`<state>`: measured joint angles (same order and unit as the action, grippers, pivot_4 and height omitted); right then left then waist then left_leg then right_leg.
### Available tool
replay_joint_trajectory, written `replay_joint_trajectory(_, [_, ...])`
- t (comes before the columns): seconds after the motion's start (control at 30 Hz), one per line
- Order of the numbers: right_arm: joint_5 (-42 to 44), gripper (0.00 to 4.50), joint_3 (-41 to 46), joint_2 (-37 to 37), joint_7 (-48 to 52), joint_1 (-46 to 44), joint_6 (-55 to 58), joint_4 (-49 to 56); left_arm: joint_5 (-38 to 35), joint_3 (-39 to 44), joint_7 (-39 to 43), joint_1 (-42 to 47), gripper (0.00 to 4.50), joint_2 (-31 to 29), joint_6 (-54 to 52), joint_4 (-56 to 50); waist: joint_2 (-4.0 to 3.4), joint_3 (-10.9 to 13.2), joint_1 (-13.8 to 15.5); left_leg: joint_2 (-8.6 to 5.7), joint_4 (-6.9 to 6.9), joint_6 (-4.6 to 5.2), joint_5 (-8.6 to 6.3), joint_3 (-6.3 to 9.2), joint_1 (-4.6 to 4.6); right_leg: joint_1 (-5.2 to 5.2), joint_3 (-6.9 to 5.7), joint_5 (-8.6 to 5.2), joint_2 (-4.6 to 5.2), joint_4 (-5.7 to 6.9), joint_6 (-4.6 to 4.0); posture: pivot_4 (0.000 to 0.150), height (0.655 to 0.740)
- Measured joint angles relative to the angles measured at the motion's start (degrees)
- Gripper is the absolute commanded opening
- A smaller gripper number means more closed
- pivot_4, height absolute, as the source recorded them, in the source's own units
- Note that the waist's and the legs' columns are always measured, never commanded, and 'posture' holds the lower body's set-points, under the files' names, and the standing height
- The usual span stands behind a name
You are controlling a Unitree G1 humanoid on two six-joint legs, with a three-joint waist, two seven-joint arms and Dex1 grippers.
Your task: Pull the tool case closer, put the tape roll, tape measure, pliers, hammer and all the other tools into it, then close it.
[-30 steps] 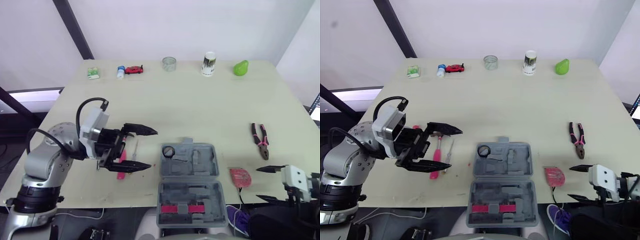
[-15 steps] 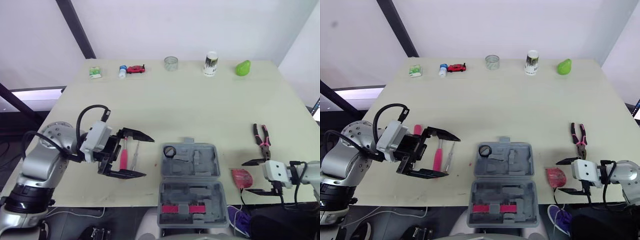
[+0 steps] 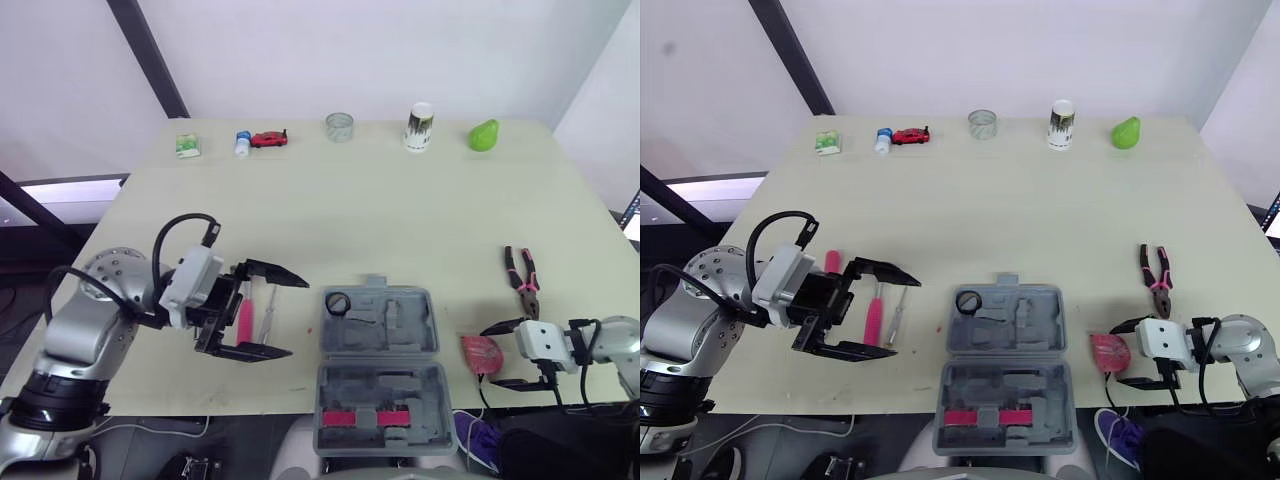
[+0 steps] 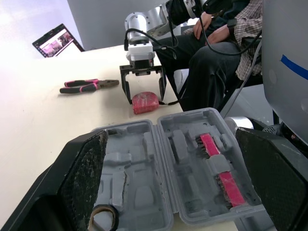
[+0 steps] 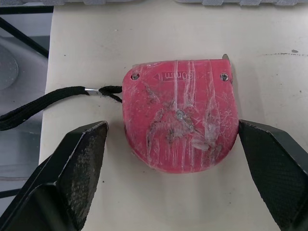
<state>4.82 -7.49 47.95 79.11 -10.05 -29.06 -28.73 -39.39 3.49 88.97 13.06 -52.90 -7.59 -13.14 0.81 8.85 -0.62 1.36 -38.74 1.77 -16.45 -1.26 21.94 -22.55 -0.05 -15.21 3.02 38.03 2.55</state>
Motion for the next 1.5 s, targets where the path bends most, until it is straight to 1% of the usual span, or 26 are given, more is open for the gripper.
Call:
replay_joint_trajectory(0.23, [0.4, 4.45, -0.17, -1.51, -0.36, -0.74, -1.37, -2.3, -0.03, 0.05, 0.0, -0.05, 4.5, 0.21, 0.08, 0.34, 0.02, -0.01, -0.09, 0.0, 0.0, 0.0, 0.0, 0.0, -0.02, 0.02, 0.0, 0.0, -0.01, 0.0, 0.0, 0.15, 0.74])
replay_joint_trajectory(0.27, [0.43, 4.22, -0.17, -1.67, -0.36, -0.94, -1.61, -2.9, -0.03, 0.05, 0.0, -0.04, 4.5, 0.28, 0.09, 0.34, 0.02, -0.01, -0.12, 0.0, 0.0, 0.0, 0.0, -0.01, -0.03, 0.02, 0.01, 0.0, -0.01, 0.0, 0.0, 0.15, 0.74])
replay_joint_trajectory(0.3, [0.61, 3.86, -0.17, -1.88, -0.33, -1.16, -2.39, -3.76, -0.03, 0.05, 0.0, -0.04, 4.5, 0.32, 0.09, 0.35, 0.02, -0.01, -0.16, 0.01, 0.0, 0.0, 0.0, -0.01, -0.04, 0.02, 0.02, 0.0, -0.01, 0.0, 0.0, 0.15, 0.74])
replay_joint_trajectory(0.33, [0.64, 3.77, -0.17, -1.91, -0.33, -1.16, -2.45, -3.81, -0.03, 0.05, 0.0, -0.05, 4.5, 0.32, 0.09, 0.35, 0.02, -0.01, -0.17, 0.01, 0.0, 0.0, 0.0, -0.01, -0.05, 0.03, 0.01, 0.0, -0.01, 0.0, 0.0, 0.15, 0.74])
replay_joint_trajectory(0.4, [0.79, 2.96, -0.24, -2.33, -0.31, -1.45, -3.2, -4.43, -0.03, 0.07, 0.0, -0.05, 4.5, 0.32, 0.09, 0.38, 0.03, -0.01, -0.23, 0.02, 0.0, 0.0, 0.0, -0.03, -0.06, 0.03, 0.03, 0.01, -0.02, 0.01, -0.01, 0.15, 0.74])
replay_joint_trajectory(0.43, [1.0, 2.9, -0.23, -2.62, -0.34, -1.85, -3.38, -4.97, -0.03, 0.08, 0.0, -0.06, 4.5, 0.32, 0.1, 0.4, 0.03, -0.01, -0.27, 0.02, 0.0, 0.0, 0.0, -0.04, -0.06, 0.03, 0.05, 0.01, -0.02, 0.01, -0.01, 0.15, 0.74])
replay_joint_trajectory(0.73, [1.07, 2.9, -0.25, -2.59, -0.69, -2.04, -3.71, -4.78, -0.03, 0.51, 0.0, -1.11, 4.5, 0.33, 0.4, 1.01, 0.03, -0.01, -0.17, 0.03, 0.0, 0.0, 0.0, -0.04, -0.06, 0.03, 0.05, 0.01, -0.02, 0.02, -0.01, 0.15, 0.74])
replay_joint_trajectory(0.83, [1.03, 2.9, -0.23, -0.79, -1.59, -0.94, 0.08, -1.32, -0.03, 0.9, -0.02, -1.67, 4.5, 0.4, 0.42, 1.03, -0.06, 0.04, -0.08, 0.02, -0.01, 0.0, 0.0, -0.06, -0.04, 0.01, 0.07, 0.01, 0.02, 0.03, 0.0, 0.15, 0.74])
replay_joint_trajectory(0.9, [0.23, 2.9, 0.56, 1.5, -4.3, -0.79, 5.26, 2.62, -0.07, 1.65, -0.21, -2.24, 4.5, 0.64, 0.4, 1.27, -0.13, 0.08, -0.1, 0.02, -0.01, 0.0, 0.0, -0.07, -0.02, -0.02, 0.07, 0.01, 0.03, 0.04, 0.0, 0.15, 0.74])
replay_joint_trajectory(0.93, [0.21, 2.9, 1.76, 3.01, -5.59, -0.96, 9.26, 6.25, -0.12, 2.14, -0.46, -2.5, 4.5, 0.94, 0.29, 1.34, -0.15, 0.09, -0.12, 0.02, -0.01, 0.0, 0.0, -0.05, -0.02, -0.03, 0.06, 0.01, 0.01, 0.05, 0.0, 0.15, 0.74])
replay_joint_trajectory(0.97, [0.31, 2.9, 1.97, 3.29, -5.73, -1.08, 9.82, 6.94, -0.13, 2.24, -0.48, -2.56, 4.5, 1.0, 0.28, 1.34, -0.15, 0.09, -0.12, 0.02, -0.01, 0.0, 0.0, -0.05, -0.03, -0.03, 0.05, 0.01, 0.0, 0.05, 0.0, 0.15, 0.74])
replay_joint_trajectory(1.03, [0.09, 2.9, 2.43, 5.12, -7.71, -1.15, 17.95, 14.4, -0.87, 3.53, -1.39, -3.71, 4.5, 1.52, -0.56, 1.26, -0.2, 0.12, -0.17, 0.04, -0.01, 0.0, 0.0, -0.03, 0.01, -0.09, 0.04, 0.0, -0.01, 0.08, -0.01, 0.15, 0.74])
replay_joint_trajectory(1.1, [0.06, 2.9, 2.54, 5.79, -8.72, -1.76, 24.03, 20.02, -1.31, 4.33, -1.98, -4.68, 4.5, 1.9, -1.07, 1.24, -0.21, 0.13, -0.15, 0.05, 0.0, 0.0, 0.0, -0.02, 0.04, -0.12, 0.02, 0.0, -0.02, 0.08, -0.01, 0.15, 0.74])
replay_joint_trajectory(1.17, [-0.23, 2.9, 1.87, 6.24, -9.74, -3.89, 34.21, 27.84, -1.3, 5.16, -1.98, -5.88, 4.5, 2.15, -1.15, 1.23, -0.24, 0.15, -0.09, 0.05, 0.0, 0.0, 0.0, -0.01, 0.05, -0.13, 0.01, 0.0, -0.02, 0.08, -0.01, 0.15, 0.74])
replay_joint_trajectory(1.23, [-0.39, 2.9, 0.89, 6.29, -10.16, -5.67, 41.51, 33.14, -1.28, 5.32, -1.96, -6.31, 4.5, 2.49, -1.13, 1.23, -0.24, 0.15, 0.06, 0.04, -0.01, 0.0, 0.0, 0.0, 0.07, -0.13, 0.0, 0.01, 0.0, 0.06, -0.01, 0.15, 0.74])
replay_joint_trajectory(1.27, [-0.42, 2.9, 0.44, 6.29, -10.28, -6.06, 43.33, 34.45, -1.28, 5.34, -1.96, -6.37, 4.5, 2.58, -1.13, 1.23, -0.23, 0.15, 0.18, 0.03, -0.01, 0.0, 0.0, 0.02, 0.08, -0.13, -0.03, 0.0, 0.0, 0.05, -0.01, 0.15, 0.74])
replay_joint_trajectory(1.37, [-3.0, 2.9, -4.26, 6.24, -10.64, -8.87, 52.11, 39.18, -1.24, 5.65, -1.96, -6.62, 4.5, 2.66, -1.07, 1.28, -0.23, 0.15, 0.54, 0.0, -0.01, 0.01, 0.0, 0.03, 0.15, -0.15, -0.07, 0.01, 0.05, 0.0, 0.0, 0.15, 0.74])
replay_joint_trajectory(1.5, [-7.34, 2.9, -13.93, 2.77, -10.78, -19.33, 68.07, 45.41, -1.13, 6.81, -2.21, -7.14, 4.5, 2.74, -0.9, 2.07, -0.25, 0.17, -0.2, 0.02, -0.01, 0.01, 0.0, 0.06, 0.15, -0.21, -0.06, 0.0, 0.0, 0.03, -0.01, 0.15, 0.74])
